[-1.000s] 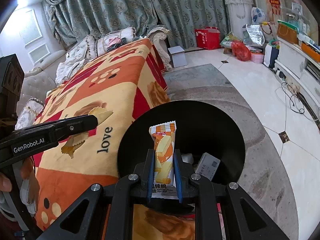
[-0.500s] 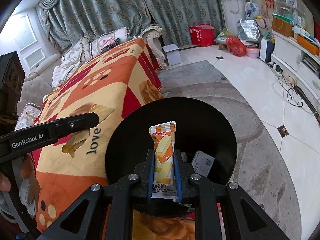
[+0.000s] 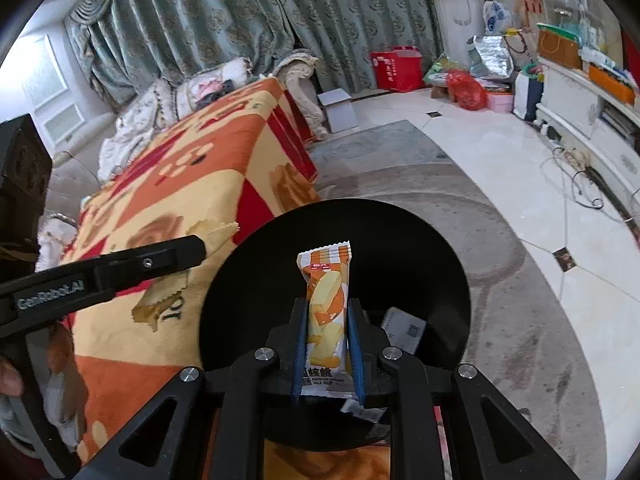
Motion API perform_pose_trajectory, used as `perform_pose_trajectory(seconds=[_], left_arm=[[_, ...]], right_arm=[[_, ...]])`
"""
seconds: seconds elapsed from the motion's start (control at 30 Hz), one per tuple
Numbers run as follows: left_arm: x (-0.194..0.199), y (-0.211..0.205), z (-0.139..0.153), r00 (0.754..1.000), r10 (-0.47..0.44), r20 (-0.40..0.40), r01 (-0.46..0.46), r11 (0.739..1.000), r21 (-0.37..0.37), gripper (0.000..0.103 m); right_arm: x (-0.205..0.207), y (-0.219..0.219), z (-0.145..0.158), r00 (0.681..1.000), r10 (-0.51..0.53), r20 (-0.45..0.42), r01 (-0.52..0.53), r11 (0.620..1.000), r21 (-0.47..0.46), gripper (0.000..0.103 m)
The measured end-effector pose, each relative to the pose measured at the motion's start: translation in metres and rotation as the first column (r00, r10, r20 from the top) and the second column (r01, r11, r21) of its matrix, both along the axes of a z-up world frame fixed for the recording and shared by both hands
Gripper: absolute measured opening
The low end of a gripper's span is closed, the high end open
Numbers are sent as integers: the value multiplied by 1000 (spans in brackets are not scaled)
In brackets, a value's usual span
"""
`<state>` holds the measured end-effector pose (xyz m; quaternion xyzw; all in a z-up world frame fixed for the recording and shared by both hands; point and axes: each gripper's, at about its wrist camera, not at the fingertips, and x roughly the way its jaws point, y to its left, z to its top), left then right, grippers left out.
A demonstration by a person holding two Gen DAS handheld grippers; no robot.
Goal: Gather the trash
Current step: 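Open both grippers to drop the tissue and wrapper into the bin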
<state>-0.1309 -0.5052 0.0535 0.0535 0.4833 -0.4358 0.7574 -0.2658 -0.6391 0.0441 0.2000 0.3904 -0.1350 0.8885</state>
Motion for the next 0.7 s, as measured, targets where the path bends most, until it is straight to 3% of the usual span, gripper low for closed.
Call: perform_pose_trajectory(seconds=[0.07, 0.13, 0.33, 0.57, 0.7], left_arm=[[1, 0, 0, 1000, -5, -12, 5, 1000, 1, 27], [2, 1, 1, 1000, -4, -21, 4, 1000, -8, 53], [1, 11, 10, 1000, 24, -5, -24, 999, -23, 54], [-11, 31, 26, 991, 85, 107, -84, 996, -10, 54], [-24, 47, 40, 972, 118, 204, -116, 993, -21, 54]], right_arm=[[1, 1, -1, 1000, -5, -16, 5, 1000, -2, 21], [-2, 1, -2, 1000, -9, -13, 10, 1000, 9, 28], [-8, 4, 2, 1000, -20, 1, 20, 1000, 11, 32], [-17, 18, 15, 998, -44, 36, 45, 999, -24, 32], [-20, 28, 25, 997, -55, 49, 59, 996, -71, 32]])
